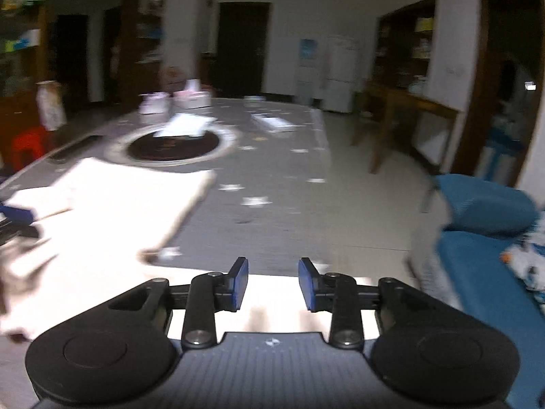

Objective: Fold clothes

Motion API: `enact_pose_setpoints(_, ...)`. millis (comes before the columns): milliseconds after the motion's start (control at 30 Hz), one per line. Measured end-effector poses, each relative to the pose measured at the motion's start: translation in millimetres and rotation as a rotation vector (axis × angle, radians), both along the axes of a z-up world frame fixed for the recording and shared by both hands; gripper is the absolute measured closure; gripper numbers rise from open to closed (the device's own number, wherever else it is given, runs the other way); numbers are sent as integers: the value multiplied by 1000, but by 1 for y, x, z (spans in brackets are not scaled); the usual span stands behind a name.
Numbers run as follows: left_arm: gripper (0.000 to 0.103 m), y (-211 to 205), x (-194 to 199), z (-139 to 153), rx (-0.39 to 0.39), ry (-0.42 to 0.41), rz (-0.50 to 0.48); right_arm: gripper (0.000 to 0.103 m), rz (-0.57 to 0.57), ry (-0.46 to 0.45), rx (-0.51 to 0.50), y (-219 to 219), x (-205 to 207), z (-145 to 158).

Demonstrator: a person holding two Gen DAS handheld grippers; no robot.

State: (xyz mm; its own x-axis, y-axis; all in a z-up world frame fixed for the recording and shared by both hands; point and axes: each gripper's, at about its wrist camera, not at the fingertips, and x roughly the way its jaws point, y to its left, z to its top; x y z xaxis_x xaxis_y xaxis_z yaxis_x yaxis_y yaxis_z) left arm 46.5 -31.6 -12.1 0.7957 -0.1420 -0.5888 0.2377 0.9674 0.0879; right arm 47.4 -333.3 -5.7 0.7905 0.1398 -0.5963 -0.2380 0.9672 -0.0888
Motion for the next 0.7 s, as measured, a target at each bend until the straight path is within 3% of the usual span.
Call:
enact_pose_setpoints(133, 68, 12, 24, -9, 88, 4, 67, 70, 106, 16, 52, 27, -3, 2)
enact_pose_setpoints(333, 67, 19, 47, -26, 106, 35, 89, 61, 154, 59, 84, 49, -4, -8)
enact_pose_setpoints(467, 70, 23, 55, -26, 79, 40, 96, 54, 156, 86, 86, 55, -3, -18)
enact_pose_setpoints(500, 74, 26, 55, -24, 64, 39, 104, 50, 155, 92, 86, 56, -3, -20)
enact_pose_setpoints(567, 92, 38, 52, -18, 18, 29, 131, 48, 148, 100, 88, 56, -2, -23)
enact_pose_setpoints(700, 97, 62, 48, -6, -75, 10, 184, 34, 125, 111, 97, 55, -3, -28)
